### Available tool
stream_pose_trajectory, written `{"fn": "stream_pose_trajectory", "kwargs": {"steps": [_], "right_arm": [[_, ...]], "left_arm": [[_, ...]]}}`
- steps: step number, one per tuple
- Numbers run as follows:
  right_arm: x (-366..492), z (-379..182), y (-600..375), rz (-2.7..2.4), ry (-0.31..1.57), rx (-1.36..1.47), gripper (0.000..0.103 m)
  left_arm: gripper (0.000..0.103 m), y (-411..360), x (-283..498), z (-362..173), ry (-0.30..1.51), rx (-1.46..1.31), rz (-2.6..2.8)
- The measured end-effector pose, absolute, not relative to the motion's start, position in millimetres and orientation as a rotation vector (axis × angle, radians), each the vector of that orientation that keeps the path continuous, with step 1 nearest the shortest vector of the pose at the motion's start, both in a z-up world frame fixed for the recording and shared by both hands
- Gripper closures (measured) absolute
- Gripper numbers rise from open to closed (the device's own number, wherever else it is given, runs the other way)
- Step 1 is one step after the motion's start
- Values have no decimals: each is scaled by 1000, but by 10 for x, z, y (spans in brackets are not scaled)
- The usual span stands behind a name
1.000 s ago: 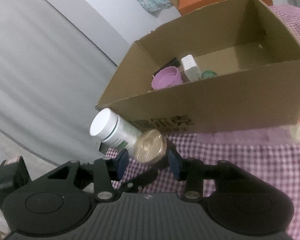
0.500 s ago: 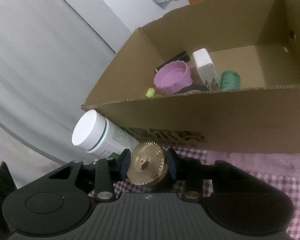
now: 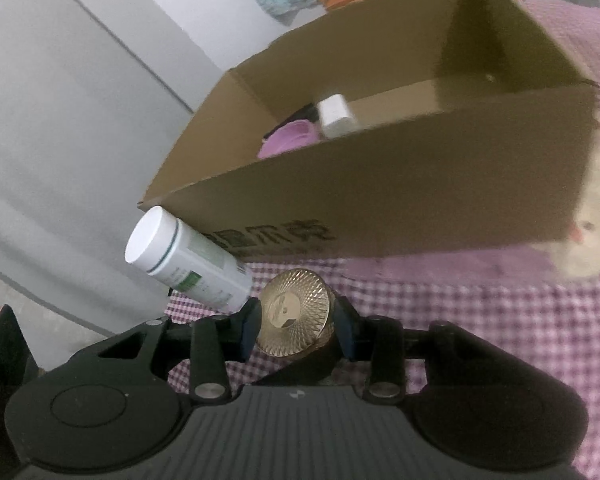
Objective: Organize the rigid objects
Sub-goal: 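Move the right tool to the gold round jar and grasp it, then carry the gold jar with the right tool into the box and release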
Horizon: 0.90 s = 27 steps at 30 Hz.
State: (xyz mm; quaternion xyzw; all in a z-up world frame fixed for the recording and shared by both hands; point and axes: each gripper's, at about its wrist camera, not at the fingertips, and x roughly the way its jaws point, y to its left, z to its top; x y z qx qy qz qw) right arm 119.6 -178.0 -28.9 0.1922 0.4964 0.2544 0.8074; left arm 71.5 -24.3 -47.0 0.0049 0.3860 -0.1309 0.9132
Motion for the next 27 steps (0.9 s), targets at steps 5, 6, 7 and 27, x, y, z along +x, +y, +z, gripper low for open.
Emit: {"fn": "stream_pose_trajectory", "kwargs": {"steps": [5,6,7,27], "right_arm": [[1045,-277,-2019,501,1065,455,60],[1026,-275,-2047,498,1066,464,60],[1018,-278,-2073,497,1067,477,60],[1140,-492,-2078,498,1090,544,58]], "left_arm": [[45,-388,665,-490,797,13,-339],[45,-401,661,-495,799,16,-345],[45,-412,662,-502,802,19,-347],[46,-693,1025,-734,881,80,-302]]}}
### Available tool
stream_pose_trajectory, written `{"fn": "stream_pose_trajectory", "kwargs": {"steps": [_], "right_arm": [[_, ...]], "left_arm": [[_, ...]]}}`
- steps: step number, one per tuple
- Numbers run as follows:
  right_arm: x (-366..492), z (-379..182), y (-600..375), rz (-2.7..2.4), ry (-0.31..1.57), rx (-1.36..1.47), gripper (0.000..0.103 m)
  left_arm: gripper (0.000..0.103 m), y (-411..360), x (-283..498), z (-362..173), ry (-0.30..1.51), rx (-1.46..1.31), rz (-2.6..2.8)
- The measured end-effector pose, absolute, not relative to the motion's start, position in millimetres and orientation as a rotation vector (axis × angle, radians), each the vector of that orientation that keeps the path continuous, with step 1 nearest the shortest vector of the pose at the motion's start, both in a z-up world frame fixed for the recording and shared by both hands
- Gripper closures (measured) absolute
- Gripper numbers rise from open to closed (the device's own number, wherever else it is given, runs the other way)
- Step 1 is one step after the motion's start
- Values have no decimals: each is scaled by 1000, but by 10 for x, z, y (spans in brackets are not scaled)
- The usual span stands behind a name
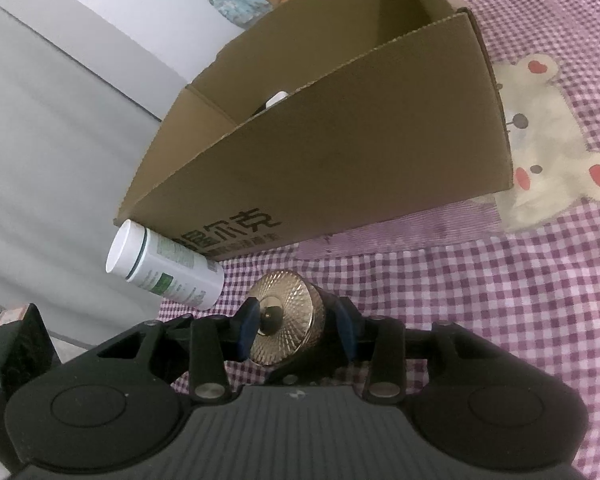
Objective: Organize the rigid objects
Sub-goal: 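Carry the gold jar with the right tool into the box and release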
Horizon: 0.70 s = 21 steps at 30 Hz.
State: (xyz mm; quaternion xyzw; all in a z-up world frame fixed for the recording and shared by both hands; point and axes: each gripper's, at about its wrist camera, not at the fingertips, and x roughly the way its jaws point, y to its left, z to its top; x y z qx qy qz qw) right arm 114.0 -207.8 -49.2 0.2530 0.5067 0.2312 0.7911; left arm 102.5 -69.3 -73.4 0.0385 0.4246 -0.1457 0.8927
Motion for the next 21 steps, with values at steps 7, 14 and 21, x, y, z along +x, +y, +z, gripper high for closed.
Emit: {"fn": "stream_pose_trajectory", "kwargs": {"steps": [7,14,21], "right_arm": [[1155,-538,-2077,507,1090,580,57],[1147,-507,-2041,514,1090,574,57],[1077,-360,-2037,532,1062,563,57]], "left_arm": [[47,-700,1063,-714,876,92,-276],[48,-659,988,-649,884,70,-271],[48,-595,892,-514,860,67,-256]]}}
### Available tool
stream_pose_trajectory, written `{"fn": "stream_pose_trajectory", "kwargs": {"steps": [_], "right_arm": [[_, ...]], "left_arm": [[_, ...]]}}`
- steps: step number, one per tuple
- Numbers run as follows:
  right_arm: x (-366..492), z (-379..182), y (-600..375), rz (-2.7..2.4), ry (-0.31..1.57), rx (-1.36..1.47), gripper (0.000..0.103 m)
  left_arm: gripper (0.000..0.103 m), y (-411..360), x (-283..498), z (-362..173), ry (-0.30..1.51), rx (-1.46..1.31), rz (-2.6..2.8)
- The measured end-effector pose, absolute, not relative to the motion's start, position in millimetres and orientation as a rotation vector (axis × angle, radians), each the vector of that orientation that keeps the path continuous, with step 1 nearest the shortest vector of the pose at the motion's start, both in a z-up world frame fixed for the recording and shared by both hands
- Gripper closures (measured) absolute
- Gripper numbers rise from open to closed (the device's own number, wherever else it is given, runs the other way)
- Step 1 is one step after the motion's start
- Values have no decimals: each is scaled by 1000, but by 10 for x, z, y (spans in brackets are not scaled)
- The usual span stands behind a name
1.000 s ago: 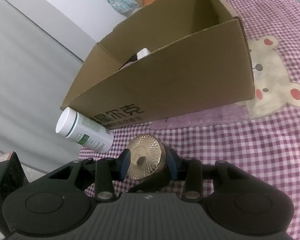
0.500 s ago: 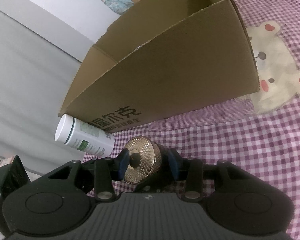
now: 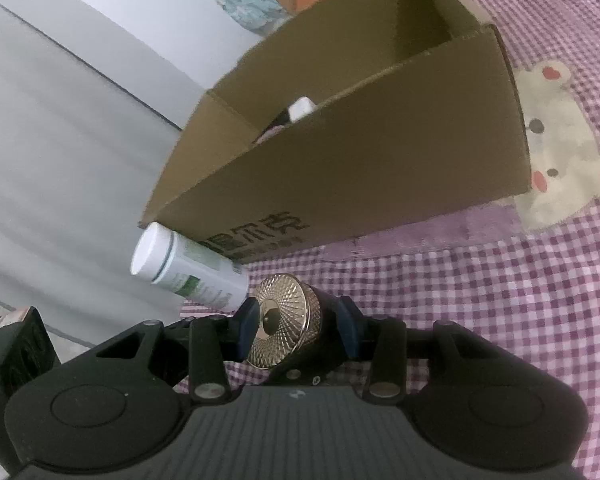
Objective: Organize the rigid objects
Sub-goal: 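Carry the gold jar with the right tool into the box and release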
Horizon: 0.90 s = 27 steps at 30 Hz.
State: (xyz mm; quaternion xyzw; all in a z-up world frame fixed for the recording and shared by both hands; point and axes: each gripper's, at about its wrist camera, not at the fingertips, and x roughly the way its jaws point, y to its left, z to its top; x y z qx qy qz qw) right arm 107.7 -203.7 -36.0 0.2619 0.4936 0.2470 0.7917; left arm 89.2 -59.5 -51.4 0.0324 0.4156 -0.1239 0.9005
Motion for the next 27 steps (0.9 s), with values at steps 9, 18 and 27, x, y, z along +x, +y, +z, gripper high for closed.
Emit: {"fn": "stream_pose_trajectory", "kwargs": {"steps": [9,18,27], "right_arm": [[963,-82,-1994,558,1005,542,57],[1018,329,-1966,577,925,511,57],[1666,741,-2089,572,920,459,57]], "left_arm": [[48,-525,705,-257,806,73,-238],[48,-526,715,138,736,75,-242],[48,-590,1357,494,743,37,-283]]}}
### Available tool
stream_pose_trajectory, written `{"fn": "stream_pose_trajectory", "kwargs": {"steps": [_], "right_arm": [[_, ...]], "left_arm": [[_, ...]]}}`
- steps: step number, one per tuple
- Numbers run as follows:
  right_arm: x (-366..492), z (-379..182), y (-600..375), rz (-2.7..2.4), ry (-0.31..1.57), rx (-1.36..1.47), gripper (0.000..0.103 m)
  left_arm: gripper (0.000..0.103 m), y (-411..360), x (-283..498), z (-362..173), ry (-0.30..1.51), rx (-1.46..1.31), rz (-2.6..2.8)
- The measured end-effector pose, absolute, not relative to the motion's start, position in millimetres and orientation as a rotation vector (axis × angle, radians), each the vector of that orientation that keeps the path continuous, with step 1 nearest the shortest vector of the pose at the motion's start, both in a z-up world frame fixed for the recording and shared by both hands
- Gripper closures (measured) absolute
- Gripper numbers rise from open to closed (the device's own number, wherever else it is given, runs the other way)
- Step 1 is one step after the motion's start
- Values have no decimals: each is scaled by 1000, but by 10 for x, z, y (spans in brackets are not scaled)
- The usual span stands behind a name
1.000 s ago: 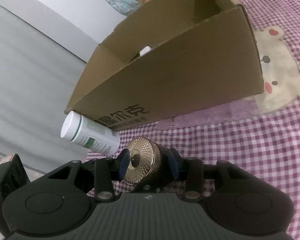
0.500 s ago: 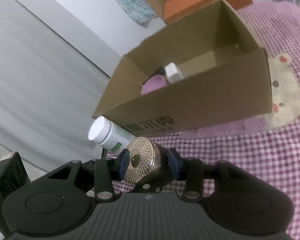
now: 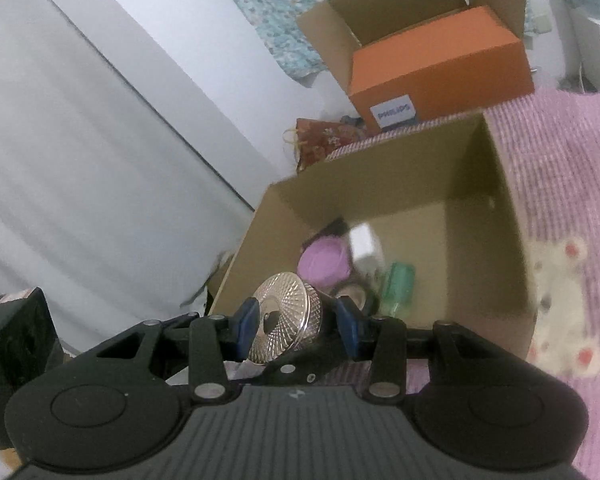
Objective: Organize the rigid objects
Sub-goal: 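Carry the gold jar with the right tool into the box and release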
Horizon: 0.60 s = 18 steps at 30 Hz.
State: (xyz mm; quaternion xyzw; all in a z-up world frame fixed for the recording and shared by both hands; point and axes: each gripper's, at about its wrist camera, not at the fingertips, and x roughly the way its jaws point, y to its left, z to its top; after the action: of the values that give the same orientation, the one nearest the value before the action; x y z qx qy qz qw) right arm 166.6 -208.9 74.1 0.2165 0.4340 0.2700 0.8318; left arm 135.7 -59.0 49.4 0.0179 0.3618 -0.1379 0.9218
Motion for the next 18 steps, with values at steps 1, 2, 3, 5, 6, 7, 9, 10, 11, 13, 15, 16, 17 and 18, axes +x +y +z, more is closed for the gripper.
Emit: {"fn": "stream_pose_trajectory", "kwargs": {"steps": [1,2,3,5,6,7,9,10,11,13,15,16,17,18], "right_arm": [[1783,773,-2111,568,925,447,57],[1891,792,-2115,563,928,431,57],[2006,806,-2124,555,931,418,57],[2261,794,-2156,545,951,410,57],[2409,769,-2176,540,964,411,57],[2531,744,-2179,537,978,410,57],[2774,660,-2189,534,1009,401,57],[2884,616,-2183,534,1025,397,57],[2992,572,-2181,531,1042,394,57],[3193,474,-2186,527,1076,377,57],[3340,357,-2170,524,1110,370,57],[3405,303,-2161,525,1125,363,57],[3469,256,-2145,524,1139,354,57],[3515,219,-2127,522,1150,349,57]], "left_arm": [[48,-602,1481,506,751,32,-284],[48,-626,1594,518,758,27,-285],[48,-649,1707,523,766,26,-287],[48,-692,1952,515,788,19,-283],[48,-709,2078,499,800,19,-282],[48,-729,2192,473,811,19,-278],[48,-751,2403,400,838,15,-269],[48,-761,2473,377,851,13,-263],[48,-776,2557,336,865,17,-261],[48,-779,2713,255,900,17,-266],[48,-764,2848,163,940,0,-264],[48,-759,2901,124,957,-7,-260],[48,-756,2943,87,970,-14,-256],[48,-755,2979,54,982,-19,-252]]}}
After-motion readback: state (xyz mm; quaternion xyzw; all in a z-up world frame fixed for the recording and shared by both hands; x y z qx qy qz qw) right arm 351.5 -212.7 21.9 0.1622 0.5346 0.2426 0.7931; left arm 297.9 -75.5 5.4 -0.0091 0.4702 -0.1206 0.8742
